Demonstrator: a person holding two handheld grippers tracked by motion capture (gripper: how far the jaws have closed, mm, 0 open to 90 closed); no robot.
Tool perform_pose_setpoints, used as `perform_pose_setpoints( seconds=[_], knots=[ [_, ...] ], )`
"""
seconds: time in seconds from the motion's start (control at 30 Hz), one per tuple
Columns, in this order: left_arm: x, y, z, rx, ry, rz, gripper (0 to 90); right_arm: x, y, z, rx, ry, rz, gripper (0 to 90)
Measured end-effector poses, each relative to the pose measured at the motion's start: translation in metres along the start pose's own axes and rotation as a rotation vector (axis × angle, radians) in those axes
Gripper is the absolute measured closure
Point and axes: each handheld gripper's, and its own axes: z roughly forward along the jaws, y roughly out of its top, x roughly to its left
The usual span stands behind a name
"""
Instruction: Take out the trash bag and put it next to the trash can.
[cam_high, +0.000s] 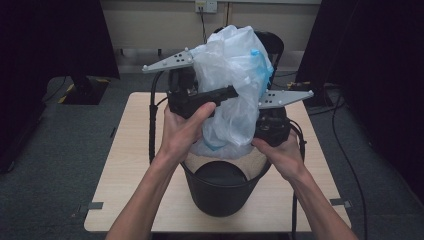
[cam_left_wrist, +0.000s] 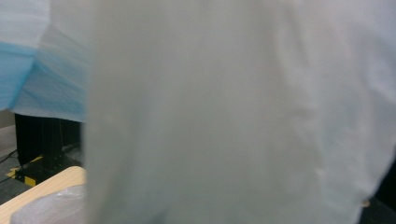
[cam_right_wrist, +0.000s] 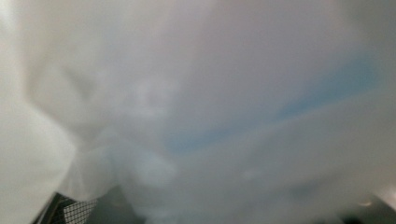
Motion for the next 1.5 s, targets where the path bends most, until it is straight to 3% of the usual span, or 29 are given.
perform_pose_setpoints(
  seconds=[0.1, 0.13, 0.2, 0.23, 0.3, 0.4, 0.57, 1.1, 1.5],
  knots=[
    [0.0, -0.001, 0.0, -0.003, 0.012, 0.002, 85.7, 0.0, -0.001, -0.001, -0.008, -0.018, -0.007, 88.2],
    [-0.001, -0.001, 0.0, -0.002, 0.023, 0.008, 81.4, 0.0, -0.001, -0.001, -0.008, -0.019, -0.007, 88.4],
    [-0.001, -0.001, -0.001, -0.002, 0.044, 0.001, 66.8, 0.0, -0.002, -0.003, -0.019, -0.026, -0.009, 88.5],
    [-0.002, -0.001, -0.002, 0.001, 0.059, -0.001, 55.0, 0.0, -0.001, -0.005, -0.034, -0.026, -0.006, 88.6],
    [-0.002, 0.0, -0.004, 0.007, 0.097, 0.008, 50.2, -0.001, -0.001, -0.007, -0.044, -0.024, 0.0, 88.7],
    [0.0, -0.001, -0.007, 0.019, 0.141, 0.007, 28.3, -0.002, -0.001, -0.011, -0.069, -0.034, 0.001, 88.8],
    [0.002, -0.003, -0.013, 0.012, 0.169, 0.007, 23.8, -0.004, 0.001, -0.012, -0.093, -0.036, 0.01, 88.8],
    [0.007, -0.004, -0.019, 0.004, 0.208, 0.014, 25.2, -0.017, 0.006, -0.017, -0.141, -0.061, 0.032, 88.8],
    [0.009, -0.004, -0.024, -0.01, 0.219, 0.018, 24.7, -0.033, 0.019, -0.028, -0.17, -0.123, 0.039, 88.9]
  ],
)
